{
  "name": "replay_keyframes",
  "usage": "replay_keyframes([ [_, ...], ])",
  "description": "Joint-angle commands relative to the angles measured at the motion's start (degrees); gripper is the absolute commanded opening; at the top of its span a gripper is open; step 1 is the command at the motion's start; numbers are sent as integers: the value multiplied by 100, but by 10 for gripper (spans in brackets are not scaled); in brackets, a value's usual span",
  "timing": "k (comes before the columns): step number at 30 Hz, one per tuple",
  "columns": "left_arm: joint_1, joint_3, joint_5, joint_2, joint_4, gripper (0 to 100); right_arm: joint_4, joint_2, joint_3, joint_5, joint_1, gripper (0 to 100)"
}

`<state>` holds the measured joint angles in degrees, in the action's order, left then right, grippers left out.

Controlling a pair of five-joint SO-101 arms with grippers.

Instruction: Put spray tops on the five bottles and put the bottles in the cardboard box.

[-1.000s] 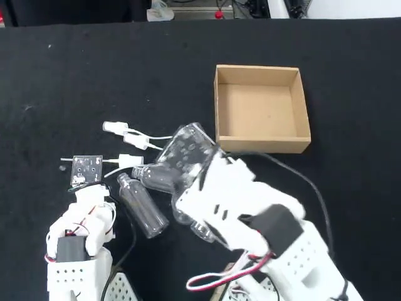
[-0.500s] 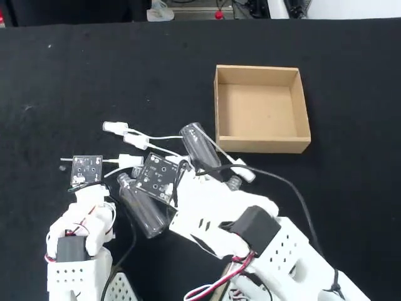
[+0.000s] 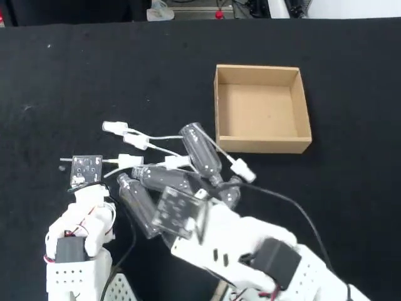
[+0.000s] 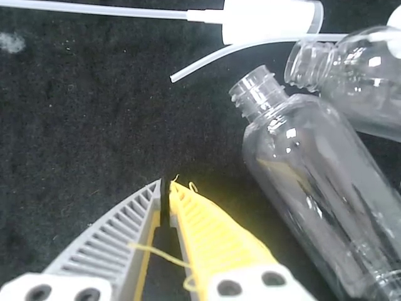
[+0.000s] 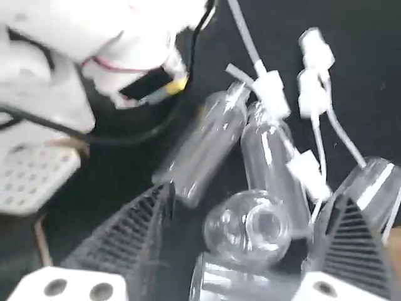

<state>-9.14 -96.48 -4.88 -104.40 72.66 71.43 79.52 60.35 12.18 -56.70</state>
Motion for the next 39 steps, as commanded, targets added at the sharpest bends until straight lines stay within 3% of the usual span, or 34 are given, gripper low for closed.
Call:
replay_keyframes([
  [1, 13, -92, -9, -9, 9, 30, -519, 725, 567, -53, 396, 364],
  [16, 13, -92, -9, -9, 9, 30, -642, 1543, 1675, -580, 651, 364],
  [25, 13, -92, -9, -9, 9, 30, -1626, 1543, 2659, -607, 668, 361],
  [39, 13, -92, -9, -9, 9, 30, -1662, 1552, 2624, -589, 686, 361],
])
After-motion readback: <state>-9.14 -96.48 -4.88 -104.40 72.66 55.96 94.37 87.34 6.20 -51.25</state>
